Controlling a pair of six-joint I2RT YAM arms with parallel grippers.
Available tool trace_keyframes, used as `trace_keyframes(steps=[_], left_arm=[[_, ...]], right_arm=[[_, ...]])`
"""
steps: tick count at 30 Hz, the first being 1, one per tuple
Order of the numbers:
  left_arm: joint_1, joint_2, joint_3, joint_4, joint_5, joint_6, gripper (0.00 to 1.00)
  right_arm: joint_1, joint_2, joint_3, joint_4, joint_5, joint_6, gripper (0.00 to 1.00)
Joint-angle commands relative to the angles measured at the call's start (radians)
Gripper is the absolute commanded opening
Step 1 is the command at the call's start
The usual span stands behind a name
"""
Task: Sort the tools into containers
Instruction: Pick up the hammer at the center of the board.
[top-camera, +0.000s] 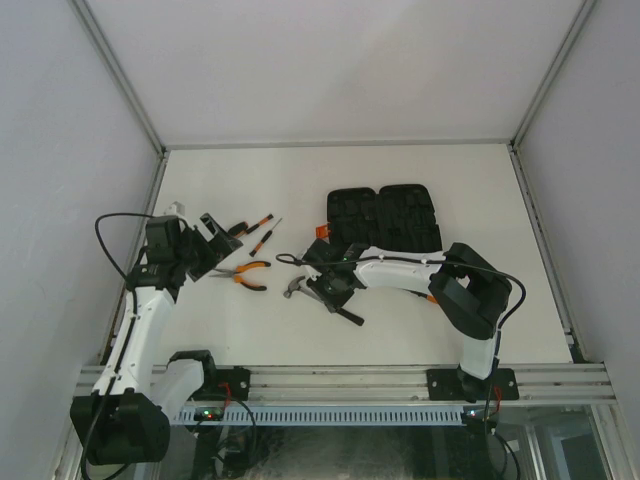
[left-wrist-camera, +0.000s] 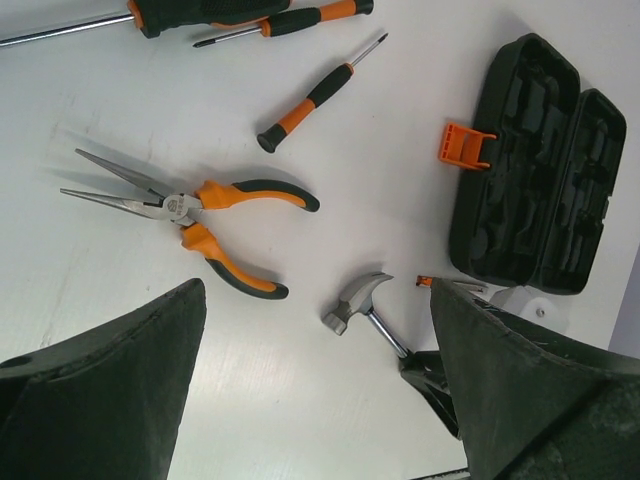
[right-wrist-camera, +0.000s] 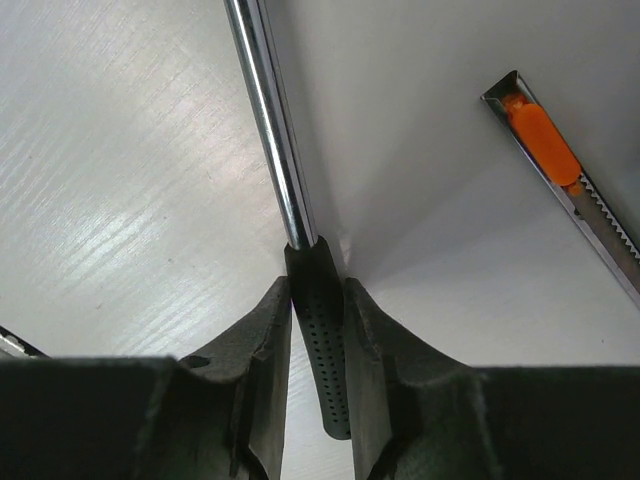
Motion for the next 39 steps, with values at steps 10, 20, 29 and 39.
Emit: trace_keyframes(steps=[10,20,29,39], left_arm=[[-0.005,0.022,-0.001,0.071,-0.019,-0.009,0.96],[-0.005,0.002,-0.017,0.099,-0.024,-0.025,1.0],[0.054,-0.051,-0.014,0.124,-0.025,-0.081,1.0],[0.084,-0.127,-0.101,0.26,-0.012,-0.201,1.0]], right_arm=[[0.017,-0.003,-0.012,-0.026,0.008,-0.03,0.36],[-0.005,0.002,-0.015,0.004,-0.004,-0.004,0.12],[-0.039,-0.051,-0.027,0.044,-0.054,0.002,0.0],[-0.042,-0.091,-0.027,0.093,-0.098,0.028,0.0]])
